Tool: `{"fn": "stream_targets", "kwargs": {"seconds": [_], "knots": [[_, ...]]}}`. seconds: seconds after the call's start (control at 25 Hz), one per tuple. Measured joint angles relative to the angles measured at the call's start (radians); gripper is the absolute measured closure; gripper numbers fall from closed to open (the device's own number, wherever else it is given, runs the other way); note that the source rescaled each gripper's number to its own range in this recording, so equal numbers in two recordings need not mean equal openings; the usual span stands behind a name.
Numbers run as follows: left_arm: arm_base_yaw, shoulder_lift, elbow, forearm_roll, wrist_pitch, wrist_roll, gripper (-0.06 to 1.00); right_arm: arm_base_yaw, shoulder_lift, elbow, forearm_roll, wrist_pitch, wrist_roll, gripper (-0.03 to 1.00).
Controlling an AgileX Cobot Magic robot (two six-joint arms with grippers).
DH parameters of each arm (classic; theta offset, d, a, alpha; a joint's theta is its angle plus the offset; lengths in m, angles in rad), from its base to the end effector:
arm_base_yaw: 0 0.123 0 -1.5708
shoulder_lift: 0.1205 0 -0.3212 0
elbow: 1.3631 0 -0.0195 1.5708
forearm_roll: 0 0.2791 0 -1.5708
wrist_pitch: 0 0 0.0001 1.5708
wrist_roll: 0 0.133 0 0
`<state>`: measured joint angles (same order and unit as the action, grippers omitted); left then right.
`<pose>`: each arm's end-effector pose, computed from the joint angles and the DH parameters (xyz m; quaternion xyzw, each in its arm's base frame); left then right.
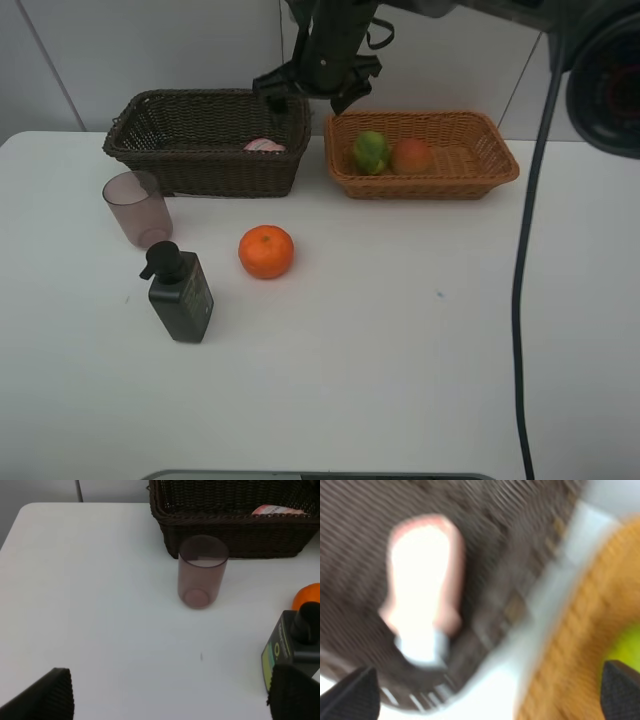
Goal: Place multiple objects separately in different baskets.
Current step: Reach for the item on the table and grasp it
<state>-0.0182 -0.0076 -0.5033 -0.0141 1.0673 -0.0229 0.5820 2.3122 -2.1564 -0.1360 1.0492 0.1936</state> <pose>0.0191 -0.0020 0.2722 -0.0017 0.8521 -0.0178 0.5231 0.4946 0.3067 0.2139 -0.2070 0.9501 0.0245 0.2320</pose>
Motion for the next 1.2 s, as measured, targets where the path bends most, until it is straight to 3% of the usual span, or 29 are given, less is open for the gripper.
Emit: {"fn": "stream_targets", "kwargs": {"seconds": [0.2,0.44,0.68,0.88,1.2], "knots": [[0.000,0.000,0.000,0.000,0.000,0.000,-0.06,-0.078,-0.178,0.223,0.000,0.077,0.000,0.09],[0.000,0.000,0.000,0.000,0.000,0.000,-0.06,-0.204,-0.530,0.662,0.000,-0.045,0.018,0.09],[0.000,0.000,0.000,0.000,0.000,0.000,-0.06,-0.391,-0.887,0.997,-0.001,-0.059,0.022,0.09],[0.000,0.000,0.000,0.000,0.000,0.000,-0.06,-0.520,-1.165,1.144,-0.002,-0.005,-0.020,0.09],[0.000,0.000,0.000,0.000,0.000,0.000,-0.06,-0.539,-1.602,1.258,0.001,0.097,-0.032,0.09]]}}
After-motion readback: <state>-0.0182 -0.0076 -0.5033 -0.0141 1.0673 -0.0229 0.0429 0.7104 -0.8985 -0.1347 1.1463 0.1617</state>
